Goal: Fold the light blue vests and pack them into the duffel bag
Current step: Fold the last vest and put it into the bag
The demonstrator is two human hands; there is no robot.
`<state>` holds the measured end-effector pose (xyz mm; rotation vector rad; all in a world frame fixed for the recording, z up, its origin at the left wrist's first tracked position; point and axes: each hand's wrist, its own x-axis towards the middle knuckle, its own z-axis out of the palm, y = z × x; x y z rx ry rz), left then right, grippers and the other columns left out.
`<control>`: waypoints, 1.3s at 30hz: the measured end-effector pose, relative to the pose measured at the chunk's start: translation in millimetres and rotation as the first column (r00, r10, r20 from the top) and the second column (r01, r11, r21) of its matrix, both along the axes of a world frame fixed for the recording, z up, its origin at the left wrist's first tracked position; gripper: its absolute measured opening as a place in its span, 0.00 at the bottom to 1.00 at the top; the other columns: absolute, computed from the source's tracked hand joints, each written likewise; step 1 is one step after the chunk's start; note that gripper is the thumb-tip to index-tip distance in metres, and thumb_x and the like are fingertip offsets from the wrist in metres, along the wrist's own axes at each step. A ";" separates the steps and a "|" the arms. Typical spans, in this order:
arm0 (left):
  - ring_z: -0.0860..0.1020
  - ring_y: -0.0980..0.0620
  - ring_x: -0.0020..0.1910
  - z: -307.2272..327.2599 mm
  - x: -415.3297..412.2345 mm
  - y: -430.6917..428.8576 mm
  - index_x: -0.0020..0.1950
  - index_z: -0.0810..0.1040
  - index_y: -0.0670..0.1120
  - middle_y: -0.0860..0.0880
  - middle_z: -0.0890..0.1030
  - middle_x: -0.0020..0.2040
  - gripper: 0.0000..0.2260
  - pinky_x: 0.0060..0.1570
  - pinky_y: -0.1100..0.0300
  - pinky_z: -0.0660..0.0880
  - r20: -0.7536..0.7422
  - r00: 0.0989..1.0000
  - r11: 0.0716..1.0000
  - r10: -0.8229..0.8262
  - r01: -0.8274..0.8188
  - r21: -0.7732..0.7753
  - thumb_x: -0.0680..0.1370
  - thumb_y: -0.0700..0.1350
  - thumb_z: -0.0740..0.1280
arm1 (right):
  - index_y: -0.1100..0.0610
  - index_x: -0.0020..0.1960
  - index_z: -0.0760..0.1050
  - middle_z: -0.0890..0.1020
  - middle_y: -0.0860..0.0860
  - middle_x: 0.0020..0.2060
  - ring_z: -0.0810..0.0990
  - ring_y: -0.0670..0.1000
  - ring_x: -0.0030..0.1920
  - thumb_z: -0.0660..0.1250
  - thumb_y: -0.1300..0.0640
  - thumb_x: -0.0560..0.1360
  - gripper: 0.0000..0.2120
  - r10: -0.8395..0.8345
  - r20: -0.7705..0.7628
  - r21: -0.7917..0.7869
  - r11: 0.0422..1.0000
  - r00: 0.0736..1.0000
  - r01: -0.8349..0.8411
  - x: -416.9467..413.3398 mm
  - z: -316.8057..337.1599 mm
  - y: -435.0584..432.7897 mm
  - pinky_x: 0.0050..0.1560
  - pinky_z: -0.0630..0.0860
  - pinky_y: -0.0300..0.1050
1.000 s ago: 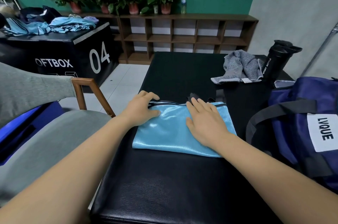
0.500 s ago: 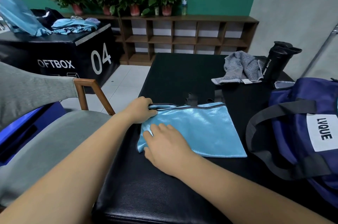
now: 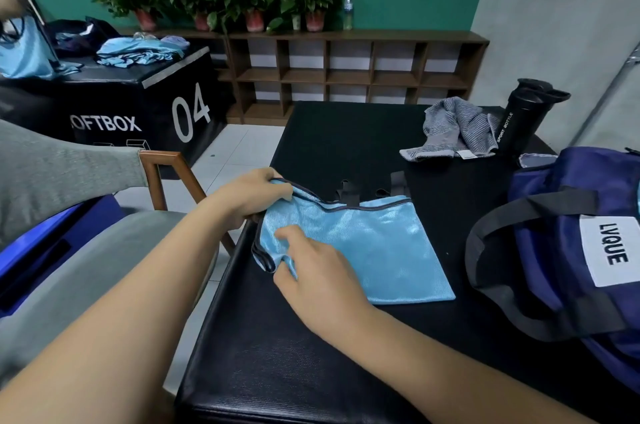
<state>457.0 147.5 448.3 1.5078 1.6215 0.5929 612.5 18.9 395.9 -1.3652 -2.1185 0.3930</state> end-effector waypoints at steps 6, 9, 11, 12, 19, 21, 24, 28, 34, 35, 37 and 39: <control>0.70 0.51 0.32 5.3 26.8 -3.3 0.62 0.82 0.46 0.44 0.75 0.43 0.12 0.32 0.63 0.73 0.443 0.897 0.994 0.013 0.036 -0.101 0.78 0.42 0.71 | 0.43 0.65 0.74 0.81 0.48 0.40 0.80 0.48 0.40 0.69 0.58 0.79 0.17 -0.114 -0.363 -0.186 0.981 0.925 0.048 44.5 20.0 -14.6 0.43 0.78 0.44; 0.69 0.55 0.27 3.9 53.1 -9.9 0.62 0.83 0.47 0.49 0.76 0.38 0.10 0.27 0.65 0.72 0.516 0.855 0.997 0.053 -0.014 -0.080 0.80 0.41 0.71 | 0.43 0.62 0.76 0.82 0.46 0.39 0.79 0.46 0.37 0.71 0.61 0.78 0.18 -0.141 -0.433 -0.233 0.972 0.890 0.041 71.7 23.5 -23.5 0.42 0.77 0.38; 0.70 0.55 0.27 -1.3 69.0 -13.8 0.61 0.82 0.49 0.52 0.76 0.34 0.09 0.35 0.62 0.71 0.548 0.836 0.998 0.038 -0.001 -0.068 0.81 0.43 0.71 | 0.43 0.61 0.76 0.79 0.43 0.34 0.75 0.44 0.34 0.72 0.62 0.79 0.17 -0.163 -0.442 -0.258 0.965 0.882 0.050 88.5 23.4 -28.6 0.41 0.75 0.38; 0.71 0.55 0.28 -4.2 76.2 -16.5 0.61 0.81 0.50 0.52 0.77 0.35 0.10 0.38 0.59 0.70 0.558 0.830 0.998 0.028 0.007 -0.061 0.81 0.44 0.71 | 0.43 0.61 0.76 0.76 0.43 0.31 0.73 0.44 0.33 0.72 0.62 0.79 0.17 -0.181 -0.434 -0.273 0.960 0.882 0.063 97.0 23.0 -30.6 0.41 0.75 0.40; 0.86 0.50 0.43 -25.1 108.7 -33.3 0.68 0.77 0.55 0.48 0.85 0.54 0.16 0.41 0.57 0.74 0.542 0.839 0.997 -0.050 0.073 -0.022 0.81 0.49 0.73 | 0.41 0.61 0.73 0.88 0.47 0.40 0.88 0.54 0.43 0.71 0.61 0.78 0.19 -0.326 -0.366 -0.448 0.883 0.872 0.142 146.9 13.1 -40.6 0.55 0.83 0.62; 0.88 0.48 0.50 -30.7 115.5 -39.4 0.74 0.71 0.58 0.48 0.87 0.57 0.23 0.47 0.55 0.77 0.526 0.845 0.990 -0.101 0.135 -0.028 0.81 0.52 0.74 | 0.44 0.68 0.70 0.88 0.49 0.41 0.88 0.50 0.41 0.69 0.63 0.78 0.23 -0.364 -0.331 -0.500 0.850 0.871 0.165 157.6 8.0 -44.6 0.50 0.85 0.55; 0.87 0.50 0.57 -36.3 120.9 -48.8 0.80 0.59 0.61 0.49 0.87 0.59 0.33 0.60 0.51 0.80 0.496 0.847 0.973 -0.193 0.229 -0.013 0.81 0.55 0.74 | 0.42 0.73 0.64 0.85 0.49 0.34 0.84 0.49 0.32 0.69 0.60 0.79 0.28 -0.367 -0.244 -0.414 0.877 0.898 0.245 172.4 4.7 -51.8 0.41 0.82 0.48; 0.83 0.55 0.63 -33.0 118.4 -57.7 0.83 0.57 0.63 0.57 0.85 0.64 0.34 0.67 0.50 0.78 0.447 0.842 0.953 -0.302 0.250 0.171 0.82 0.50 0.73 | 0.41 0.65 0.72 0.75 0.48 0.31 0.76 0.50 0.33 0.69 0.56 0.79 0.18 -0.282 -0.136 -0.092 0.958 0.950 0.271 183.9 3.7 -55.3 0.41 0.79 0.52; 0.80 0.59 0.57 -38.0 103.4 -81.5 0.56 0.82 0.55 0.58 0.82 0.54 0.10 0.56 0.63 0.73 -0.087 0.916 0.790 -0.392 0.384 0.479 0.78 0.46 0.77 | 0.51 0.67 0.78 0.78 0.44 0.61 0.77 0.49 0.61 0.68 0.50 0.83 0.14 0.133 0.290 0.215 0.956 0.948 -0.200 191.2 -11.3 -43.3 0.61 0.74 0.49; 0.79 0.57 0.57 -40.4 99.6 -87.6 0.55 0.82 0.55 0.58 0.81 0.53 0.09 0.55 0.64 0.72 -0.182 0.900 0.745 -0.397 0.431 0.509 0.77 0.48 0.77 | 0.51 0.69 0.77 0.77 0.44 0.66 0.76 0.49 0.66 0.67 0.47 0.83 0.16 0.160 0.369 0.191 0.951 0.915 -0.243 194.0 -16.2 -41.6 0.65 0.72 0.49; 0.76 0.56 0.58 -42.5 90.8 -98.7 0.54 0.81 0.57 0.59 0.77 0.52 0.10 0.58 0.65 0.71 -0.302 0.865 0.681 -0.401 0.502 0.534 0.76 0.54 0.78 | 0.49 0.74 0.74 0.74 0.45 0.71 0.72 0.49 0.73 0.64 0.43 0.84 0.20 0.168 0.465 0.157 0.950 0.869 -0.268 197.9 -24.3 -38.5 0.71 0.69 0.49; 0.74 0.56 0.58 -43.2 82.5 -105.5 0.55 0.78 0.59 0.60 0.75 0.53 0.14 0.58 0.65 0.71 -0.381 0.833 0.655 -0.402 0.552 0.516 0.74 0.60 0.78 | 0.49 0.74 0.74 0.75 0.45 0.70 0.73 0.49 0.73 0.63 0.43 0.85 0.20 0.141 0.482 0.167 0.954 0.865 -0.248 201.4 -27.8 -35.0 0.72 0.68 0.49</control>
